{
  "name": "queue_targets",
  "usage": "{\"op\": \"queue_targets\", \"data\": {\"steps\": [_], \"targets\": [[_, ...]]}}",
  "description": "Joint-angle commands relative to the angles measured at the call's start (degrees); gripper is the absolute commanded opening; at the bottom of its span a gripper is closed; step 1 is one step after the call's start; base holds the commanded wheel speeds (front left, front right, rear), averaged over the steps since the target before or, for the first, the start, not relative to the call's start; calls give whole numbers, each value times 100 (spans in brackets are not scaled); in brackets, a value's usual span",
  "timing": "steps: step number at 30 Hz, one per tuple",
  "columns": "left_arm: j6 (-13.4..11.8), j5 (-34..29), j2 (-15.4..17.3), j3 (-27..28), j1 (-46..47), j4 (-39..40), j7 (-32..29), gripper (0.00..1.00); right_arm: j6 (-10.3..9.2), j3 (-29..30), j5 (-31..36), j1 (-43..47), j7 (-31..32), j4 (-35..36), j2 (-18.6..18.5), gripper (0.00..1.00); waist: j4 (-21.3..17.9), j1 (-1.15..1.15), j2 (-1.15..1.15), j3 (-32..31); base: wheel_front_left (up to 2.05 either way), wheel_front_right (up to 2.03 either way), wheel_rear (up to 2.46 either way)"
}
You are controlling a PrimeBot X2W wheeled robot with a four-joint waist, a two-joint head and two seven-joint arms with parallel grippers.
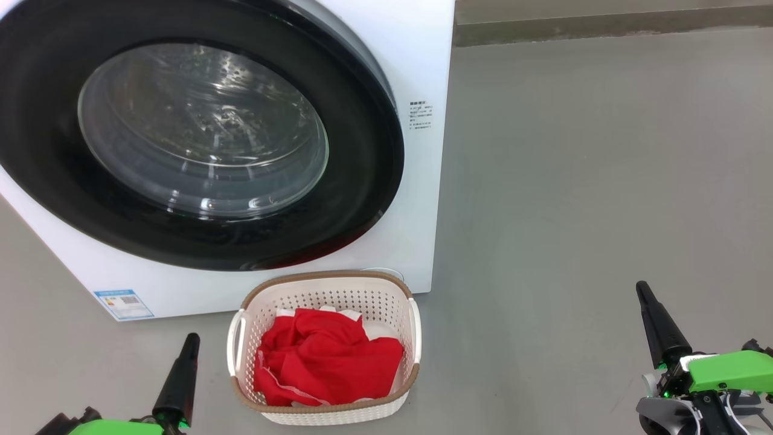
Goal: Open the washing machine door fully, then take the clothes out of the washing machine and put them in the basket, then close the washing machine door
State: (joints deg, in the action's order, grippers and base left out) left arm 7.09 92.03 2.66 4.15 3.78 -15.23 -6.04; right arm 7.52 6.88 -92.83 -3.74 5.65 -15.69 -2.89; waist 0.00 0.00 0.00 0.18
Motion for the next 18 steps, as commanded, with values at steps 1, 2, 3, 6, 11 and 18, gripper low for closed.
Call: {"op": "queue_targets", "data": {"steps": [1,2,3,6,11,18], "targets": [[40,36,44,210,239,119,-23,0,-3,-81,30,-240,48,169,-33,0,0,0,0,0,0,0,0],[40,36,44,211,239,119,-24,0,-3,-80,31,-240,48,169,-33,0,0,0,0,0,0,0,0],[40,35,44,211,239,119,-24,0,-3,-79,31,-240,49,169,-32,0,0,0,0,0,0,0,0],[40,34,43,213,239,119,-25,0,-3,-77,33,-241,51,169,-31,0,0,0,0,0,0,0,0],[40,32,41,215,239,119,-27,0,-3,-74,35,-241,53,169,-29,0,0,0,0,0,0,0,0],[40,30,39,218,239,119,-29,0,-3,-70,39,-241,56,169,-26,0,0,0,0,0,0,0,0]]}}
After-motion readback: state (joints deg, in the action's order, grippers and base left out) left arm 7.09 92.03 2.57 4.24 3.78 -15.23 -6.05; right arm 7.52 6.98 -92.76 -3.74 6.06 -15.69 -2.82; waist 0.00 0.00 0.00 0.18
